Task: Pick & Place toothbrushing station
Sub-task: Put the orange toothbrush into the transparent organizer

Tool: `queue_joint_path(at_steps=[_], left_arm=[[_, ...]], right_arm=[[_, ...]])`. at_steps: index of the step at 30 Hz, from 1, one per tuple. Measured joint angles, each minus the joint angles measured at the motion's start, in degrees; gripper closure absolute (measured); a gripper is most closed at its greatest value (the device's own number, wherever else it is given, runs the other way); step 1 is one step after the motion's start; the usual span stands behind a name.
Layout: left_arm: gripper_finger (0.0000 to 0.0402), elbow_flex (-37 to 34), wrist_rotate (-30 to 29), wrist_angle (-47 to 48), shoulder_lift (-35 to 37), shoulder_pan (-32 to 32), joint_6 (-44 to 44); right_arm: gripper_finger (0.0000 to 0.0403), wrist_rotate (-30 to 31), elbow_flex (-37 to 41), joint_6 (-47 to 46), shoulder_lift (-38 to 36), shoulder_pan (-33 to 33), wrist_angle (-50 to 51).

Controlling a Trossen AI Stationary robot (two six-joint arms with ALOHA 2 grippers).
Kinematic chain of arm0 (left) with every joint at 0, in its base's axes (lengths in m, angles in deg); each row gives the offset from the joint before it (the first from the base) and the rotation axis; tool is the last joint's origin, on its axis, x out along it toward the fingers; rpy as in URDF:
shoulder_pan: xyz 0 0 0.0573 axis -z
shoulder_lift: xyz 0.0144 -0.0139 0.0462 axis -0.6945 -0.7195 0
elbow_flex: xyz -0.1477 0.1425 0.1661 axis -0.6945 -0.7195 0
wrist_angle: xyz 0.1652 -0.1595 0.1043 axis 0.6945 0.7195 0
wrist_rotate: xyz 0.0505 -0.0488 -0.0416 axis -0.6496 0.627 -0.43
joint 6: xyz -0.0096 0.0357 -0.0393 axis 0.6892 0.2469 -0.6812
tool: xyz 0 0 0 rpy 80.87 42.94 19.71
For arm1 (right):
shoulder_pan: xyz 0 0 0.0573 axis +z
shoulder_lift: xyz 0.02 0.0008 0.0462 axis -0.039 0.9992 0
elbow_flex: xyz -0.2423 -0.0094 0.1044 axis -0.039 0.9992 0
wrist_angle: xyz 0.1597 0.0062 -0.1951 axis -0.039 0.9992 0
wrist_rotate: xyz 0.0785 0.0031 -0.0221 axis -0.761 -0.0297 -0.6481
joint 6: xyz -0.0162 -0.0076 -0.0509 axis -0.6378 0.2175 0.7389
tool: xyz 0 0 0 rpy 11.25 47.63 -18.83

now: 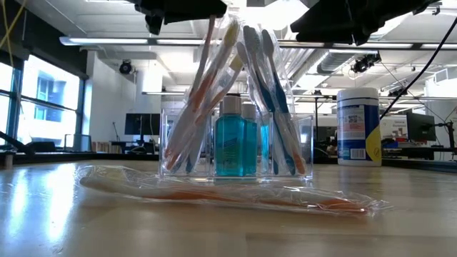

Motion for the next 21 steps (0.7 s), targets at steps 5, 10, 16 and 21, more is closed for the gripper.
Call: queue_joint_path(at_steps=[5,10,16,21], left_arm=[[0.0392,0.00,1.61,0.60,-0.36,-0.03,-3.42],[0.0392,-0.02,2.53,0.91,-3.35,-0.01,-6.53],[0.0392,-0.37,1.24,0.91,-7.49,0.00,-9.48],[0.0379,-0.65,-0.98,2.25,-7.89,0.28,-10.68]], right_arm=[[0.0192,-0.04,0.00,-0.01,0.00,0.00,0.78],[0.0192,-0.04,0.00,-1.02,0.00,0.00,1.11],[0.0192,-0.04,0.00,-1.06,0.00,-0.06,1.07],[0.0192,-0.04,0.00,-1.06,0.00,-0.07,1.11]])
